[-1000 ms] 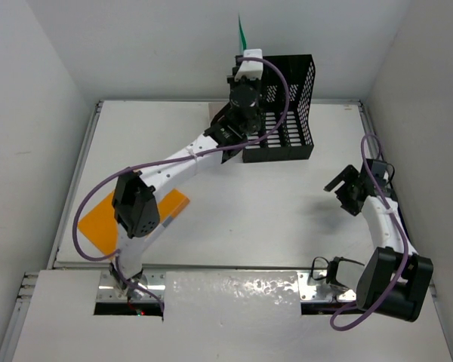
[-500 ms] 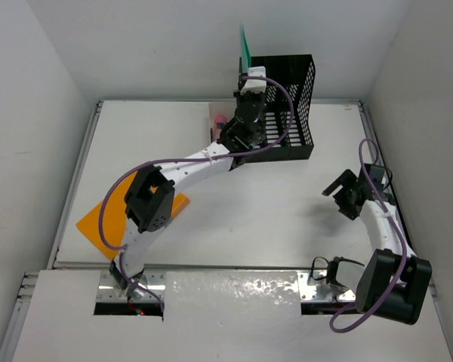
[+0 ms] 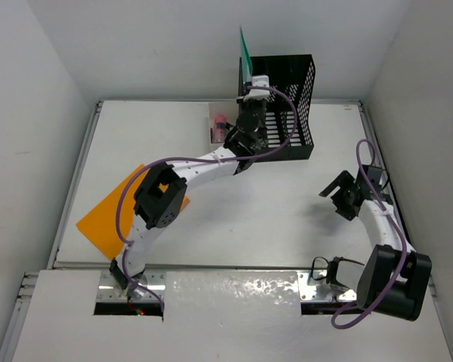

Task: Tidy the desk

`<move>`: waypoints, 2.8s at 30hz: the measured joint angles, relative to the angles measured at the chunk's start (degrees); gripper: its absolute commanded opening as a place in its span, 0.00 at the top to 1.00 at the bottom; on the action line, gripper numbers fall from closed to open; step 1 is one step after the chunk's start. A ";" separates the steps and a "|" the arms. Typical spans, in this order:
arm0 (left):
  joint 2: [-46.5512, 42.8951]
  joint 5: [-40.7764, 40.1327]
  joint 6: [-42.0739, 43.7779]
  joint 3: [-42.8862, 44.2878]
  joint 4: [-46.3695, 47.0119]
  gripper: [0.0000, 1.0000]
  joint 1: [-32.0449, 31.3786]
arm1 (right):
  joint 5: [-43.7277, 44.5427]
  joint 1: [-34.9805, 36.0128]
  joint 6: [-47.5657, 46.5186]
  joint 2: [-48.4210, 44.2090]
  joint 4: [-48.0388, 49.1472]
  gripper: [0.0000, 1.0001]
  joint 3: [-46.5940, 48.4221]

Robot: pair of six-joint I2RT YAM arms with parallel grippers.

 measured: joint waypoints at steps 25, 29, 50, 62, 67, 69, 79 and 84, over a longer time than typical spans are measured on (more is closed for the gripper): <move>0.50 0.50 5.53 -7.45 17.38 1.00 -1.99 | -1.57 0.48 -0.26 2.97 1.60 0.24 -0.28; 2.16 0.92 6.38 -4.92 17.29 1.00 -2.01 | -1.66 0.57 -0.33 3.04 2.23 0.24 -0.28; 5.14 1.64 5.09 -2.45 12.33 0.83 -1.97 | -2.03 0.94 -0.63 3.61 2.43 0.24 -0.28; 3.56 -0.63 1.40 -5.86 9.57 0.64 -1.99 | -3.10 0.94 -0.61 3.61 2.54 0.25 -0.28; 0.61 -1.77 0.94 -7.93 10.49 0.41 -2.01 | -3.37 0.94 -0.61 3.61 2.62 0.25 -0.28; -0.59 -1.75 0.52 -8.48 10.49 0.41 -2.01 | -3.48 0.94 -0.61 3.61 2.64 0.25 -0.28; -11.89 -0.17 -0.59 -10.08 10.49 0.38 -2.29 | -4.44 1.20 -0.57 3.30 2.91 0.25 -0.28; -21.49 -0.98 -0.70 -12.98 10.47 0.39 -2.32 | -4.92 1.27 -0.46 2.34 3.52 0.25 -0.28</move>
